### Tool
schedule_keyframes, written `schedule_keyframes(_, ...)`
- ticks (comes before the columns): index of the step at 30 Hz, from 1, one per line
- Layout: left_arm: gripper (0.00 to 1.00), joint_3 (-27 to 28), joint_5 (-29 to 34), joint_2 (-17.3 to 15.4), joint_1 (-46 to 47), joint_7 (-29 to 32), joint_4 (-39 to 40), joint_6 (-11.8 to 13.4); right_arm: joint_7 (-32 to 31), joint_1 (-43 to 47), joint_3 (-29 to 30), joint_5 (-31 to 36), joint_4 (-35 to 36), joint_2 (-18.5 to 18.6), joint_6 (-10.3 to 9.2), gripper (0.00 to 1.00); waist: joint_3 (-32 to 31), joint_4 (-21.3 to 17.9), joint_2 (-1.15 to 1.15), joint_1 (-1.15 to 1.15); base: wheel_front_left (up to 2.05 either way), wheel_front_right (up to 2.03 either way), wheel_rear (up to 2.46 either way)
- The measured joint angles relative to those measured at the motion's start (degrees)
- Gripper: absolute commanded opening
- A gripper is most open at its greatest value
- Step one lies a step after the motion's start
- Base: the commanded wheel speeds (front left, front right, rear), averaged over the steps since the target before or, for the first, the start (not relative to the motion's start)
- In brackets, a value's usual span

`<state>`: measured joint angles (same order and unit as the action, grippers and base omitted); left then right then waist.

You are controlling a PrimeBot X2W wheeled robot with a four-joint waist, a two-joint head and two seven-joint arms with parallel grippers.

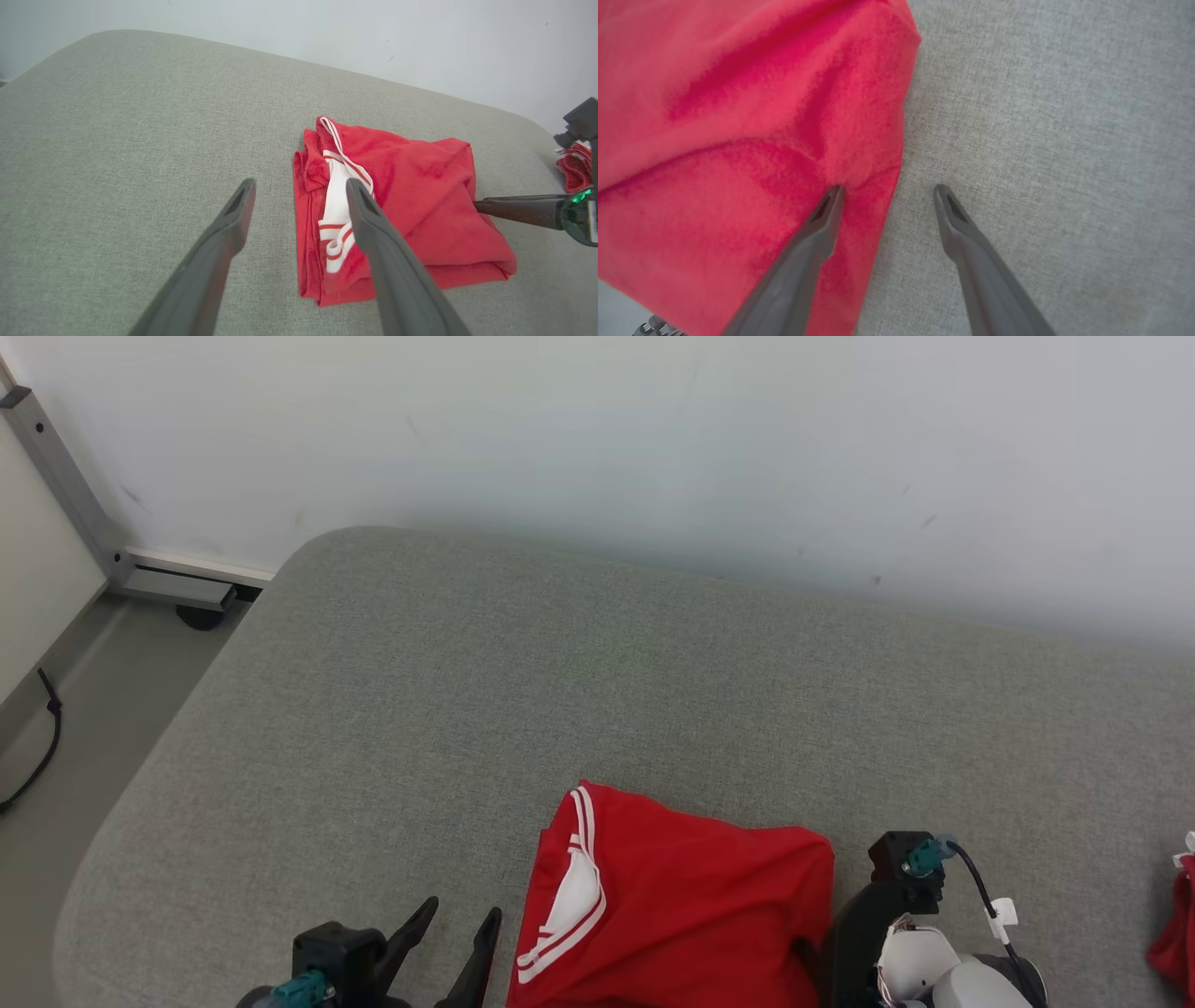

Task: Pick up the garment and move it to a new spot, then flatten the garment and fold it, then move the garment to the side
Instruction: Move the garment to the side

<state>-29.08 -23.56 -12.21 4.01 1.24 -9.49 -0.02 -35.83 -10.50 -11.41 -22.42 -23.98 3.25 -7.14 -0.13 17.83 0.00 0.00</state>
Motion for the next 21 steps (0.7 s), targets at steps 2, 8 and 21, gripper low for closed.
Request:
schedule_keyframes(2,1.00,0.0,0.0,0.0,0.0,0.0,0.0,0.0,-0.3,-0.4,0.0,0.4,-0.1,0.0,0.00,0.40,0.1,0.0,0.00,0.00,0.00,0.00,0.00)
schedule_keyframes(8,1.00,0.0,0.0,0.5,0.1,0.0,-0.4,0.0,-0.8,-0.6,-1.2,0.2,0.2,-0.1,-0.01,0.00,0.2,-0.1,0.00,0.00,0.00,0.00,0.00)
schedule_keyframes(21,1.00,0.2,-0.1,0.6,0.1,0.0,-1.3,0.0,-0.9,-0.6,0.3,-0.1,1.3,-0.2,-0.01,0.00,-0.3,-0.8,0.01,0.00,0.00,0.00,0.00)
